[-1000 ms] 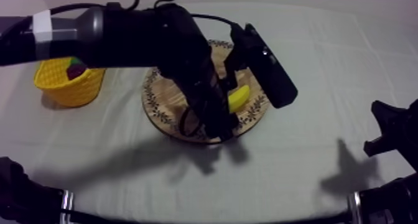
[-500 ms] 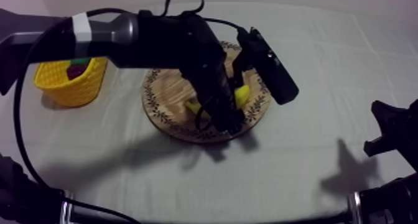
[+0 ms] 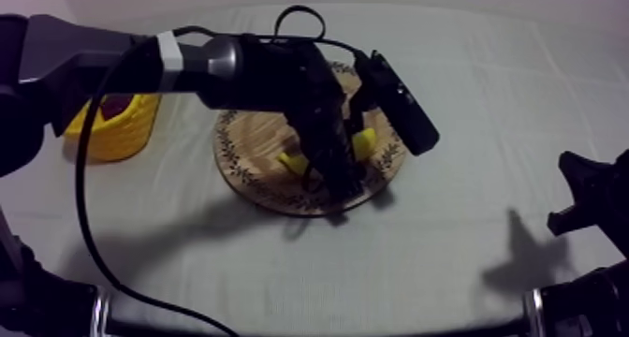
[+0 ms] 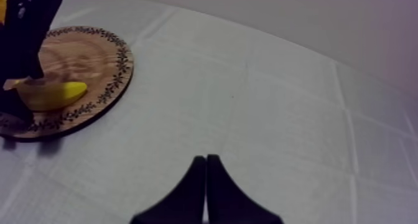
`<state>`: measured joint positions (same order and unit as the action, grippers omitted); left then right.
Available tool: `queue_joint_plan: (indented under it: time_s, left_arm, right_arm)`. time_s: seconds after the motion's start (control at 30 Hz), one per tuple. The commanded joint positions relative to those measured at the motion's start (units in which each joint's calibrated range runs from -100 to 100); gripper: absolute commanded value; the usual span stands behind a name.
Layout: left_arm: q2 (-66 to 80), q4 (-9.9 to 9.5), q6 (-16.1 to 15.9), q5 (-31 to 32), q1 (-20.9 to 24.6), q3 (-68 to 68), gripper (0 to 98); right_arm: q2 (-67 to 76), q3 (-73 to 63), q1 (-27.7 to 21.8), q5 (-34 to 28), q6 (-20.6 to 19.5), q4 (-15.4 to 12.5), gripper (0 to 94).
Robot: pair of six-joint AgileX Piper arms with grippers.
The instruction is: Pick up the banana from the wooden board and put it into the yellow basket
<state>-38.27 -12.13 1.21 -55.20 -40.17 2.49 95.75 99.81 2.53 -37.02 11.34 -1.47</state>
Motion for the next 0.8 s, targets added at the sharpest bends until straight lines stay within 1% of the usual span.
queue_joint_plan:
  time_s: [0.0, 0.53, 0.77]
  left_arm:
    - [-0.28, 0.0, -0.21, 0.31, 0.14, -0.1, 70.2]
    - [-2.18, 0.14, -0.67, 4.05, 0.15, -0.26, 58.6]
    - [-3.12, -0.06, -0.97, 5.52, 0.11, -0.39, 47.5]
  right_arm:
    - [0.0, -0.03, -0.01, 0.0, 0.02, 0.03, 0.3]
    - [0.0, -0.03, -0.01, 0.0, 0.02, 0.03, 0.3]
    - [0.0, -0.03, -0.01, 0.0, 0.02, 0.03, 0.3]
